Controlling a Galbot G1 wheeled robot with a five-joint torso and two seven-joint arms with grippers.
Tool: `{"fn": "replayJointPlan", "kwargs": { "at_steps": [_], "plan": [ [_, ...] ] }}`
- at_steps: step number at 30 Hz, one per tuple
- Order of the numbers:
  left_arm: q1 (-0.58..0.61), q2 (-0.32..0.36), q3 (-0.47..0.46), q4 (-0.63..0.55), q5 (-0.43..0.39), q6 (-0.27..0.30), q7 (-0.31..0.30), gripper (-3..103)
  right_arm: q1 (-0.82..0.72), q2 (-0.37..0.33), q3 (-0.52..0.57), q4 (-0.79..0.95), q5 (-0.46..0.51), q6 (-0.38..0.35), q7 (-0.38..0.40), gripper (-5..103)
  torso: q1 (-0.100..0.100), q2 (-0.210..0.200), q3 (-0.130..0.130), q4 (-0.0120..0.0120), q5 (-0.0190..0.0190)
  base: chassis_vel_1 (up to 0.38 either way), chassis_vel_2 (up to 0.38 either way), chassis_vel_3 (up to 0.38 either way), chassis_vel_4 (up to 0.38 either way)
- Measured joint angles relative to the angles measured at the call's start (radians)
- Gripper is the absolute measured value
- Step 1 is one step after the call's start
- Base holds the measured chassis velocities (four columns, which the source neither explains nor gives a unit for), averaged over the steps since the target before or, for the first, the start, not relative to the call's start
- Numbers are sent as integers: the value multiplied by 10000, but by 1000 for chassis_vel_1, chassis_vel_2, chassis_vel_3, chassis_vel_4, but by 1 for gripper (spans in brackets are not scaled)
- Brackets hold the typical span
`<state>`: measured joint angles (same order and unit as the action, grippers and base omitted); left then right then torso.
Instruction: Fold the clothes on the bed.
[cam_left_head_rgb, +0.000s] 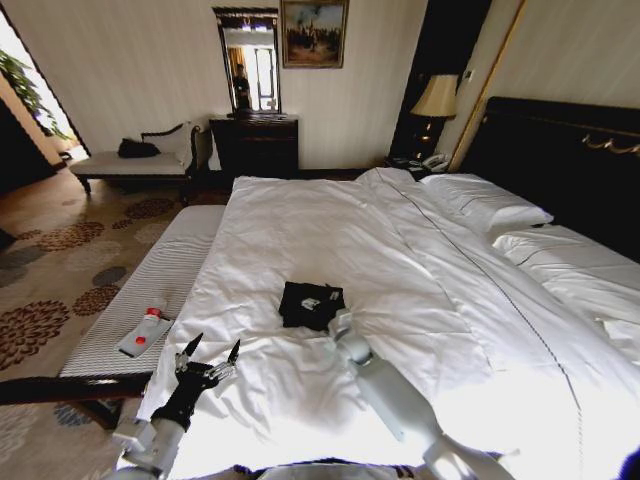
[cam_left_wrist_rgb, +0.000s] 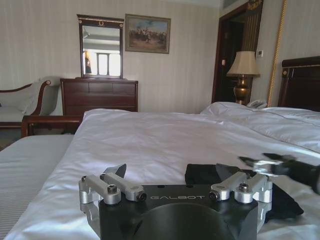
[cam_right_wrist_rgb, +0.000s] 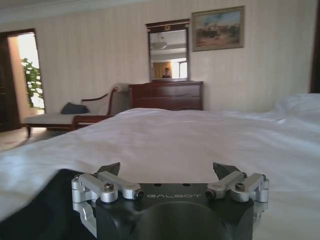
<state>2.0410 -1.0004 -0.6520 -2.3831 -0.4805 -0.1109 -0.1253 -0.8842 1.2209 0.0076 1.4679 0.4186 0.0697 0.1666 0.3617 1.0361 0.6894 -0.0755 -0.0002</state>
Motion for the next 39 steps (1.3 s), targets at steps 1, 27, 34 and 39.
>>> {"fn": "replayJointPlan", "kwargs": {
  "at_steps": [1, 27, 34, 39],
  "plan": [
    [1, 0, 1, 0, 0, 0, 1, 100, -242, -390, 360, 251, 41, -2, 2, 100, 0, 0, 0, 0, 0, 0, 0, 0, 0],
    [0, 0, 1, 0, -1, -1, 1, 100, -8242, -690, 7255, 6610, -462, 433, -1249, 100, -2, 3, -2, 0, -5, 0, 0, 0, 0],
    [0, 0, 1, 0, 0, 0, 1, 100, -9588, 369, 7355, 7464, -1489, 821, -1436, 100, -2, 2, -2, -1, -6, 0, 0, 0, 0],
    [0, 1, 1, 0, 0, 0, 1, 100, -9837, 724, 7042, 7875, -1932, 868, -1434, 100, -2, 1, -1, -1, -6, 0, 0, 0, 0]
  ]
}}
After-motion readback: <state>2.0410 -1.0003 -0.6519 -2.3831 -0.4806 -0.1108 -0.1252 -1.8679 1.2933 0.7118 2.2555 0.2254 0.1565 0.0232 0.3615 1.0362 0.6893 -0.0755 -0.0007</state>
